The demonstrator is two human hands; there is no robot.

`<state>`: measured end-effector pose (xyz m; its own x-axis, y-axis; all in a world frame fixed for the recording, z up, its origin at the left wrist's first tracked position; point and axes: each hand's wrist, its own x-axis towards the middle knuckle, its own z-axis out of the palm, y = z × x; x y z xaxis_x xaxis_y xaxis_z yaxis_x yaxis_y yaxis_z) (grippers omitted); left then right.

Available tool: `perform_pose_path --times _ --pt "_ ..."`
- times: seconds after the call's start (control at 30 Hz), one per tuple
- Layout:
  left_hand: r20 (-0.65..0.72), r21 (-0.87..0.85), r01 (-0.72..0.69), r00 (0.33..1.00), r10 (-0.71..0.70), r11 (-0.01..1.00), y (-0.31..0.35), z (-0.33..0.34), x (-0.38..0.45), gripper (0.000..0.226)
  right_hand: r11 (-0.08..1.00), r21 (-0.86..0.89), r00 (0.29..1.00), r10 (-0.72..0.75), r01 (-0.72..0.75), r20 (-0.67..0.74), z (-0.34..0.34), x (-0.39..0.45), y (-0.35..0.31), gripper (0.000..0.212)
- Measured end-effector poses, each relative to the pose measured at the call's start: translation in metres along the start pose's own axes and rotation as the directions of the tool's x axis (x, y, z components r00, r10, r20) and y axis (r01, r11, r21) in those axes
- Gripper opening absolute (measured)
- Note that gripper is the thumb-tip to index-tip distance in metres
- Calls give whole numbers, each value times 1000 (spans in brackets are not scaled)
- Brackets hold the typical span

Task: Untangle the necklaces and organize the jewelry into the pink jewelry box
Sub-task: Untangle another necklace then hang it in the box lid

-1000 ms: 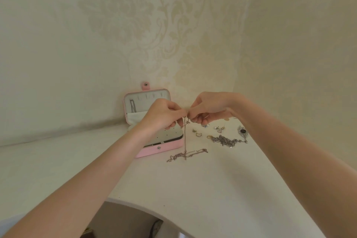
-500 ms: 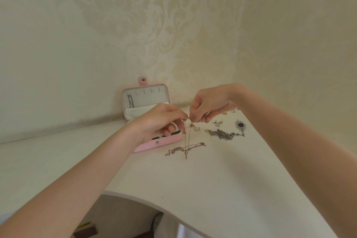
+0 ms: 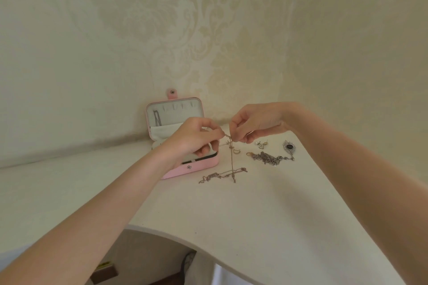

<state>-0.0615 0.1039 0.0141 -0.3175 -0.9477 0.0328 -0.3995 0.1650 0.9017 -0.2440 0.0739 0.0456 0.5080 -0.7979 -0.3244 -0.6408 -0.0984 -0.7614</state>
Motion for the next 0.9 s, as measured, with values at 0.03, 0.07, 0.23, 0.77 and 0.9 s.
perform_pose_path --times 0.03,0.07,0.23,0.77,0.9 --pt "-14 -26 -5 1000 5 1000 -1 0 0 5 1000 14 1000 -6 6 -2 -1 0 2 21" --pt "-26 -51 -8 1000 7 999 -2 0 0 3 1000 23 1000 -6 6 1 -1 -1 3 20" --pt "-42 -84 9 999 -13 996 -2 2 2 4 999 47 1000 -7 6 17 -1 0 6 20" --pt "4 119 -89 996 89 989 -4 6 5 8 998 61 997 -33 29 71 2 7 5 34" --pt "0 236 -167 985 172 957 -9 6 8 4 994 106 997 -42 36 58 7 15 12 44"
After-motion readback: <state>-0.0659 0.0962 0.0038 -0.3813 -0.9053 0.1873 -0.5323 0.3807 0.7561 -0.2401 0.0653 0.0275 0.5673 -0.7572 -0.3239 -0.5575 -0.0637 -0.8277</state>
